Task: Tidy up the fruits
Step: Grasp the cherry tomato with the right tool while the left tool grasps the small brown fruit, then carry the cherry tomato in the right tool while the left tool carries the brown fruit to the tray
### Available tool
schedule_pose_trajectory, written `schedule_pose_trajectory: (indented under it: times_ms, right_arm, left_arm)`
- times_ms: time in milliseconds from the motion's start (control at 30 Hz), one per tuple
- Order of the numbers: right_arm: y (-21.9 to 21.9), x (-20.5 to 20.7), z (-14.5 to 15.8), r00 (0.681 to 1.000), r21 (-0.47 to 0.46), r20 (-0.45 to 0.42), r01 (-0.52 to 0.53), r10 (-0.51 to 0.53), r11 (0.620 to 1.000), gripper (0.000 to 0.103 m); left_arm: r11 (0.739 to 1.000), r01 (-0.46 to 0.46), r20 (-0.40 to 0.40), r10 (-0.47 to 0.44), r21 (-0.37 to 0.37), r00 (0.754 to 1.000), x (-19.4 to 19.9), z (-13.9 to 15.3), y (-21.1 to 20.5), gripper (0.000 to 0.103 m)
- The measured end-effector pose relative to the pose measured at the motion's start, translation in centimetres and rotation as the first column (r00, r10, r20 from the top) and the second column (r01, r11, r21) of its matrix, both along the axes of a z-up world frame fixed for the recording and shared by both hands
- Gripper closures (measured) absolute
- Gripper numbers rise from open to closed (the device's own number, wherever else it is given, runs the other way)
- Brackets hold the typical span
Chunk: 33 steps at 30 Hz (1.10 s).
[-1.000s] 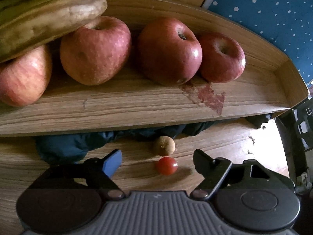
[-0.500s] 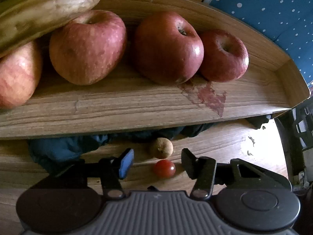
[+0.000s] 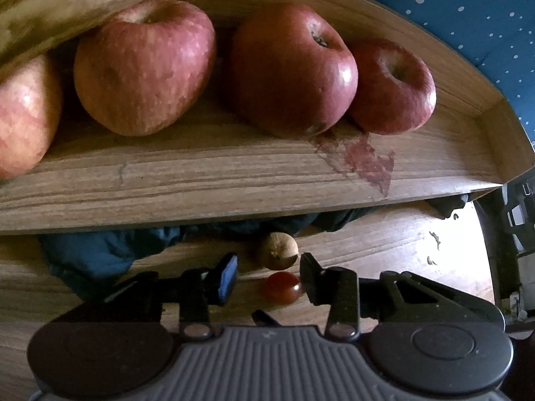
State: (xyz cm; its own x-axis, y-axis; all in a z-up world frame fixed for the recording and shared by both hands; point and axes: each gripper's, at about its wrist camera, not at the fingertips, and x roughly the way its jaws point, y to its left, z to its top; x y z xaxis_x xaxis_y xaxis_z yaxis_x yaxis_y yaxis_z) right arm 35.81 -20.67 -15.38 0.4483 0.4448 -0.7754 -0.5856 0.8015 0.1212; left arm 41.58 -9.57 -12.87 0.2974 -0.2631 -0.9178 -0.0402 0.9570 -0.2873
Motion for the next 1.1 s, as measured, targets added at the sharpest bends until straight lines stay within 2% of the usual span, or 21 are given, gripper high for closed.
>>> schedule_pose_trajectory:
  times_ms: [267, 467, 633, 1100]
  right_arm:
    - [0.1, 0.3, 0.0, 1.0, -0.015, 0.016, -0.006, 0.006, 1.0, 0.062]
    - [0.7, 0.1, -0.1, 0.999, -0.03, 0.032, -0.024, 0.025, 0.999, 0.065]
    - [0.8, 0.3, -0.2, 0.999, -0.029, 0.032, -0.028, 0.029, 0.999, 0.076]
    - [-1.1, -0.3, 1.0, 1.0, -0.028, 0.022, 0.004, -0.003, 1.0, 0.076]
  left_arm:
    - [1.0, -0.002, 0.004, 0.002, -0.013, 1.0, 0.4, 0.0, -0.3, 0.072]
    - [1.0, -0.004, 0.01, 0.004, -0.017, 1.0, 0.5, 0.1, -0.1, 0.072]
    - [1.0, -0.002, 0.014, 0.002, -0.012, 1.0, 0.3, 0.2, 0.2, 0.072]
    - [1.0, 0.018, 0.04, -0.018, -0.003, 0.999, -1.6, 1.7, 0.7, 0.072]
